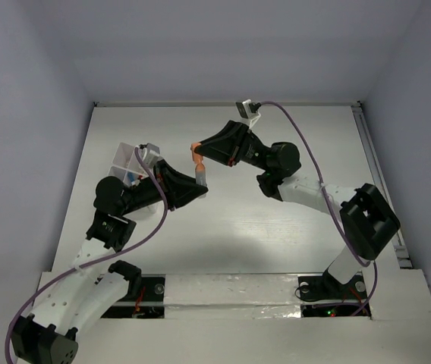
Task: Sort the stationery into containers
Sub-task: Close the pen cap on the pen.
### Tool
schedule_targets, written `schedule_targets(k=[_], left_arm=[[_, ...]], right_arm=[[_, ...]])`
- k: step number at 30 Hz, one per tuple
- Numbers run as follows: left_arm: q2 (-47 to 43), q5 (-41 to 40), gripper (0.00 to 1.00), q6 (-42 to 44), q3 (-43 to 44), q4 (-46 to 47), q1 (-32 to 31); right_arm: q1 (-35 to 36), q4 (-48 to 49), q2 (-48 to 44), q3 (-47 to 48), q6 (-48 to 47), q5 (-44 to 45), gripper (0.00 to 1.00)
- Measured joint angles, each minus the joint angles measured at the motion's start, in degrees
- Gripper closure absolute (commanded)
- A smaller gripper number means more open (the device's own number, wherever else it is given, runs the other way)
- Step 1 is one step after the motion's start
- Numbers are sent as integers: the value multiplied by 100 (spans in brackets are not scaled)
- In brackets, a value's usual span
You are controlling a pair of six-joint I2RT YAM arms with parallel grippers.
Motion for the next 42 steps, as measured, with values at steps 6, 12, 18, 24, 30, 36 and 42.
schedule_targets(k=[6,12,18,24,30,36,42], left_arm=[[-70,-7,100,-227,-120,136,-7],[-83,-72,100,-433,-133,404,-11],[31,4,100,-704,-133,675,-15],[79,76,100,-929,-136,879,-31],[153,205,100,-1270,-131,1156,-46],[160,334,100,-1576,-131,1405,-87],[227,444,100,-1668,-70,1392,-87]], right_arm=[[-4,35,-155,-170,-59,13,100],[2,76,-256,-256,-109,-83,100],[15,114,-262,-256,-107,-116,100],[66,236,-262,-315,-111,-63,100],[114,422,-297,-461,-184,-24,100],[122,608,-511,-743,-269,109,100],[122,780,-568,-957,-251,264,100]])
